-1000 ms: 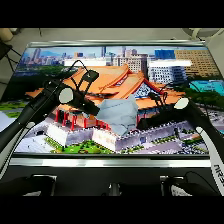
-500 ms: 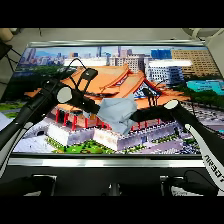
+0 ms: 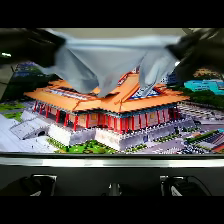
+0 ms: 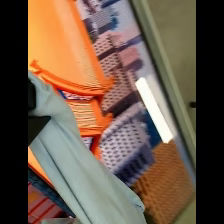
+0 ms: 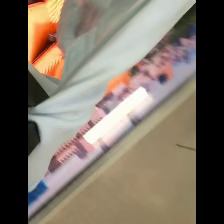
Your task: Fold the shirts.
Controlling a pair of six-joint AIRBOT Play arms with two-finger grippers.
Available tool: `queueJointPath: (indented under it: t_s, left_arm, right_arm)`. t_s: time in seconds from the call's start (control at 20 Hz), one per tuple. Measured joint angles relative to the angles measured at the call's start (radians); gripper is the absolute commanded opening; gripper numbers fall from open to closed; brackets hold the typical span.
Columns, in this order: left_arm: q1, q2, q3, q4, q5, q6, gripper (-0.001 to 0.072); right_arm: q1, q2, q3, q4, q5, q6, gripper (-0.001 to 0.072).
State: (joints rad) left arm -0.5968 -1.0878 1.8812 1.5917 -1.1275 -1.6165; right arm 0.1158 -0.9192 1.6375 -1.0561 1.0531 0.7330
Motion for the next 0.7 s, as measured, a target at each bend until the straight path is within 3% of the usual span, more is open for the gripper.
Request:
queueJointPath:
  t_s: [0.2, 0.45, 0.6, 0.7]
  left_arm:
    - [0.0, 0.079, 0.048, -0.003, -0.071, 0.005, 0.0027]
    - [0.002, 0.072, 0.009, 0.012, -0.204, 0.006, 0.0027]
    - [0.002, 0.041, -0.12, 0.012, -0.23, -0.019, 0.0028]
    - [0.002, 0.0, -0.255, 0.014, -0.216, -0.037, 0.0027]
  right_arm:
    - [0.0, 0.118, 0.106, -0.042, 0.159, 0.1, 0.0018]
    - [0.0, 0.068, 0.119, -0.115, 0.499, 0.161, 0.0019]
    - [0.0, -0.009, -0.011, -0.143, 0.642, 0.194, 0.0019]
    - [-0.001, -0.06, -0.178, -0.169, 0.632, 0.19, 0.0019]
